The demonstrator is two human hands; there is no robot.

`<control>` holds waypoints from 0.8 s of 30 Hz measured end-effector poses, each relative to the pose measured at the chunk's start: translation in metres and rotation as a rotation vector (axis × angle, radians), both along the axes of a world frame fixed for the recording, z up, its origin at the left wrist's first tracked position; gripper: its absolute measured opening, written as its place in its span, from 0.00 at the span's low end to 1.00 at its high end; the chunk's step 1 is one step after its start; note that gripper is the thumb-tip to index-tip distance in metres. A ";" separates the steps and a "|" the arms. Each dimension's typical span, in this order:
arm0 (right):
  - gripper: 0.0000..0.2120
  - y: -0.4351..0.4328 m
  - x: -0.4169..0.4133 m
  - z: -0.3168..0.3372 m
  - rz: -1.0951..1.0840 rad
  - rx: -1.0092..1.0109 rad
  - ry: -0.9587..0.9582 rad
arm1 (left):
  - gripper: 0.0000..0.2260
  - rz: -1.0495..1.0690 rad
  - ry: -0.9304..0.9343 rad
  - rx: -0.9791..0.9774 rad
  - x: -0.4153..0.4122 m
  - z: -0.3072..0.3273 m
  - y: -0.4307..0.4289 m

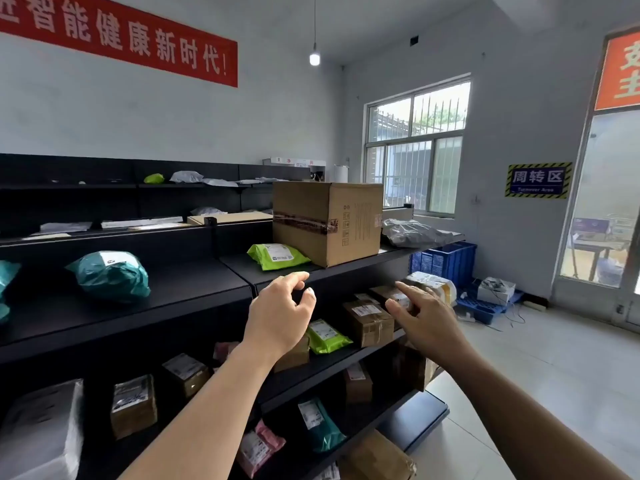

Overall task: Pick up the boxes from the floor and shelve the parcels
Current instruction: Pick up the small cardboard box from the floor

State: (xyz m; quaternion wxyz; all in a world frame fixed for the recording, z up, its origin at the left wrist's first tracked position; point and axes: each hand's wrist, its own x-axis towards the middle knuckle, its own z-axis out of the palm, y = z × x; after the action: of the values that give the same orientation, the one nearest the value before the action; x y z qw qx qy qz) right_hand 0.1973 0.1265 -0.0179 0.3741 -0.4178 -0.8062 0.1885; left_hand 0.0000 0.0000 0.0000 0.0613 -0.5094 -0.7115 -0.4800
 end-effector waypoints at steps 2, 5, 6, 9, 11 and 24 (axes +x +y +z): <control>0.25 0.001 0.006 -0.004 -0.017 -0.006 0.011 | 0.17 -0.005 -0.013 -0.017 -0.001 -0.004 0.002; 0.26 0.002 0.019 -0.020 -0.033 -0.041 0.014 | 0.17 -0.030 -0.018 -0.050 0.000 -0.017 0.006; 0.26 0.001 0.024 -0.026 -0.041 -0.056 0.008 | 0.17 -0.039 -0.025 -0.063 0.002 -0.023 0.008; 0.25 -0.001 0.040 -0.043 -0.070 -0.080 -0.003 | 0.17 -0.061 -0.050 -0.099 0.008 -0.042 0.014; 0.24 -0.003 0.051 -0.054 -0.097 -0.104 -0.008 | 0.16 -0.090 -0.077 -0.124 0.015 -0.055 0.019; 0.23 -0.012 0.157 -0.130 -0.366 -0.301 -0.011 | 0.16 -0.326 -0.231 -0.288 0.094 -0.138 0.063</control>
State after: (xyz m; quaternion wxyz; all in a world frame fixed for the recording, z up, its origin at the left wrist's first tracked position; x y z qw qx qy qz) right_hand 0.3539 0.1141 -0.1481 0.3309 -0.6093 -0.6818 0.2333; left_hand 0.0945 0.0634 -0.1379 -0.1718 -0.5628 -0.6833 -0.4322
